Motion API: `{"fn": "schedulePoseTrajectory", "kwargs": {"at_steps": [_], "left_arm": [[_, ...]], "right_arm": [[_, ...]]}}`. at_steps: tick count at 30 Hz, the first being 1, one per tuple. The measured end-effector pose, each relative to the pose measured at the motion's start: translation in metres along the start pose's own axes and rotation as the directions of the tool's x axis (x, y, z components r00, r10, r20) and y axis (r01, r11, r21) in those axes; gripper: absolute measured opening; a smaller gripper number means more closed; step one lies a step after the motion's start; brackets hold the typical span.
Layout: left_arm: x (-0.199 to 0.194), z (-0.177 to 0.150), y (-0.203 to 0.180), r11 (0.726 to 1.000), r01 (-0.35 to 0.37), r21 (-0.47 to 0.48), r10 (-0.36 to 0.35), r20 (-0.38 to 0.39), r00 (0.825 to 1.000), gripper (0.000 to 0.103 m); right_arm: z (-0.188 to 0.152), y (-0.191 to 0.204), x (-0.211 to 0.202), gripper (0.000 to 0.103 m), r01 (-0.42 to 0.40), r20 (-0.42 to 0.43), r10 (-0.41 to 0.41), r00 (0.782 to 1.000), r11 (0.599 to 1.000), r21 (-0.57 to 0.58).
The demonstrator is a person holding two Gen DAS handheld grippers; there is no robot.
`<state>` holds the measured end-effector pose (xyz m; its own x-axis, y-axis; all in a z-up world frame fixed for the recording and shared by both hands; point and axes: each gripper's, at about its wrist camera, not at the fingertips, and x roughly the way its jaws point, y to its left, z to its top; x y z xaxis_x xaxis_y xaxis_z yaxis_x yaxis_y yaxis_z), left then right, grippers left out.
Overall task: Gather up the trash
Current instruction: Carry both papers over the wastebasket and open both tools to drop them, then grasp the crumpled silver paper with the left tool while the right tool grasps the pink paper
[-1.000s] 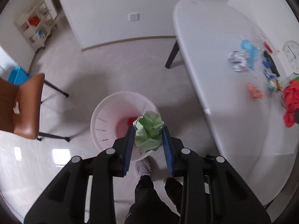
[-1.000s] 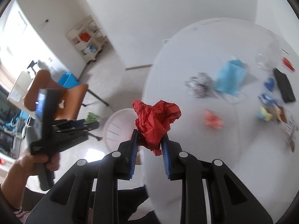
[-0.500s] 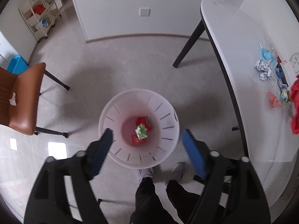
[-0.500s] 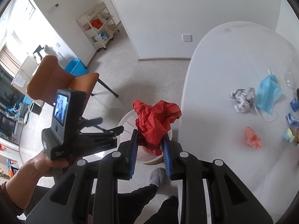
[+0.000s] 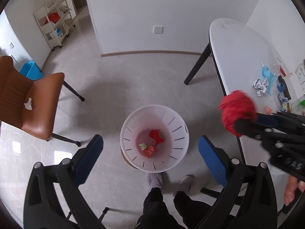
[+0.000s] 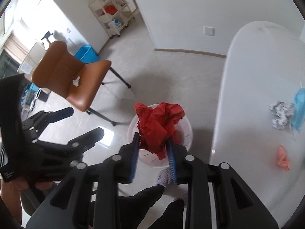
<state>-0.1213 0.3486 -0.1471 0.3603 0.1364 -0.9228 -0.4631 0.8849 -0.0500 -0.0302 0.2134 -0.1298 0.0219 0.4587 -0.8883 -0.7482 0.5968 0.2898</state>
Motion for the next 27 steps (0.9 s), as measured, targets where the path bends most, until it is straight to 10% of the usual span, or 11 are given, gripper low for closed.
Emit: {"fn": "schedulePoseTrajectory", "kwargs": {"at_steps": [5,27], "left_arm": [[-0.006,-0.001,0.005,0.999,-0.052,-0.001,0.052,0.005,0.999,0.095],[-0.028,0.008,-0.101,0.988,0.016,0.153,-0.025,0.057,0.998,0.095]], "right_arm": [[0.003,-0.007,0.001,0.081,0.029,0.009,-0.029,1.0,0.998,0.05],[-0.107,-0.155,-0.135,0.092,0.237,0.113,-0.306,0.945,0.881,0.41]]}}
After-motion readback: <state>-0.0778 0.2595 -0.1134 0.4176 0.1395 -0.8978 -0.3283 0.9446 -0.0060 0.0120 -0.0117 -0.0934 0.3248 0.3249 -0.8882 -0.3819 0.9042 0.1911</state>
